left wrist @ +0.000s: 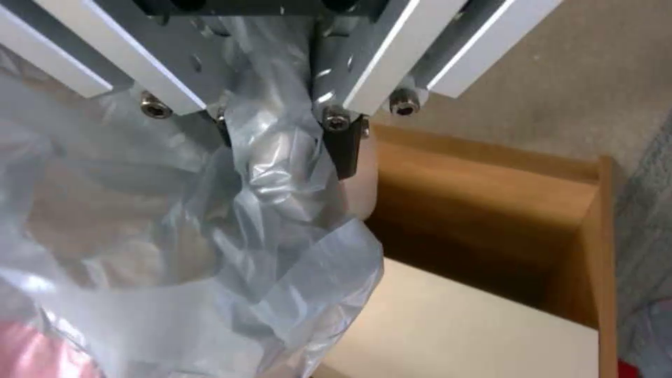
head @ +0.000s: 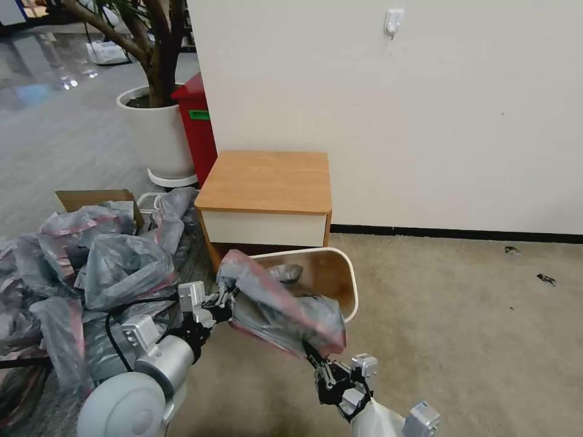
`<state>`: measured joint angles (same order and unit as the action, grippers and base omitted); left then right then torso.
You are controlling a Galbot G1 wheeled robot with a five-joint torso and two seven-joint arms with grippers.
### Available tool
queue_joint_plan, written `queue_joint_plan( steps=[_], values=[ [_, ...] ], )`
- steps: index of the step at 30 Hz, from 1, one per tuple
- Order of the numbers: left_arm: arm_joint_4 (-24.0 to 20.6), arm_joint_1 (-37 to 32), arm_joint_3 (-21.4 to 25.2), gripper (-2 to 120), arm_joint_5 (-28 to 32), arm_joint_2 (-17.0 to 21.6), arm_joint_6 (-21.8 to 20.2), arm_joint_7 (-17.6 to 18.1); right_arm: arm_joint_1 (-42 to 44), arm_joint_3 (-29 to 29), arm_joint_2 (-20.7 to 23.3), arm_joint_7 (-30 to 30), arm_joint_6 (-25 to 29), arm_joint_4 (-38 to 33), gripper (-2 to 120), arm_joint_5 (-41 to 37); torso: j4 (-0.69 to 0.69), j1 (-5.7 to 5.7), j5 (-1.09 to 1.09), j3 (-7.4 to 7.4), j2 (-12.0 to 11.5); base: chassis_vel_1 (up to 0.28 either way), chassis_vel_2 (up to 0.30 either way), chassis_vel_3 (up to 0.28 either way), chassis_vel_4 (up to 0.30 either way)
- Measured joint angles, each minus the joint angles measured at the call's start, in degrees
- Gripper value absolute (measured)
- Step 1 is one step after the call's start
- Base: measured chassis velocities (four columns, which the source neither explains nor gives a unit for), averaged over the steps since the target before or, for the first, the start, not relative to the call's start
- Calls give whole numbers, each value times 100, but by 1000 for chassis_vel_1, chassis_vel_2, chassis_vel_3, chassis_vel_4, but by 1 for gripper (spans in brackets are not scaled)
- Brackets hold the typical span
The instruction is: Pick up the garbage bag from the table and place it over the trash can.
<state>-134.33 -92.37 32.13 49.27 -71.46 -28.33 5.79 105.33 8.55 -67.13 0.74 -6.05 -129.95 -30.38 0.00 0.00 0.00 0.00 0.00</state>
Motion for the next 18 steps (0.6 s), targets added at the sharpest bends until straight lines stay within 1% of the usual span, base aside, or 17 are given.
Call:
queue_joint_plan(
  steps=[3,6,7,10,11,15,18],
  values=[
    [-21,-21,4,4,32,-8,-34,15,-14,27,8,-1,16,47,0,53,0,0,0,0,0,0,0,0,0],
    [-66,-54,25,4,90,-23,-222,103,-52,88,15,-2,100,138,0,277,0,0,0,0,0,0,0,0,0],
    [-66,-54,25,4,90,-23,-222,103,-52,88,15,-2,100,138,0,277,0,0,0,0,0,0,0,0,0],
    [-94,-80,65,4,95,15,-596,299,28,121,58,-1,161,64,0,567,0,0,-1,0,0,0,0,0,0],
    [-94,-80,65,4,95,15,-596,299,28,121,58,-1,161,64,0,567,0,0,-1,0,0,0,0,0,0],
    [-64,-127,78,4,89,86,-857,404,166,123,128,-7,209,-102,0,804,0,0,-1,0,0,0,0,0,0],
    [-51,-146,69,4,85,94,-925,434,232,127,190,-7,209,-166,0,827,0,0,0,0,0,0,0,0,0]
  ],
)
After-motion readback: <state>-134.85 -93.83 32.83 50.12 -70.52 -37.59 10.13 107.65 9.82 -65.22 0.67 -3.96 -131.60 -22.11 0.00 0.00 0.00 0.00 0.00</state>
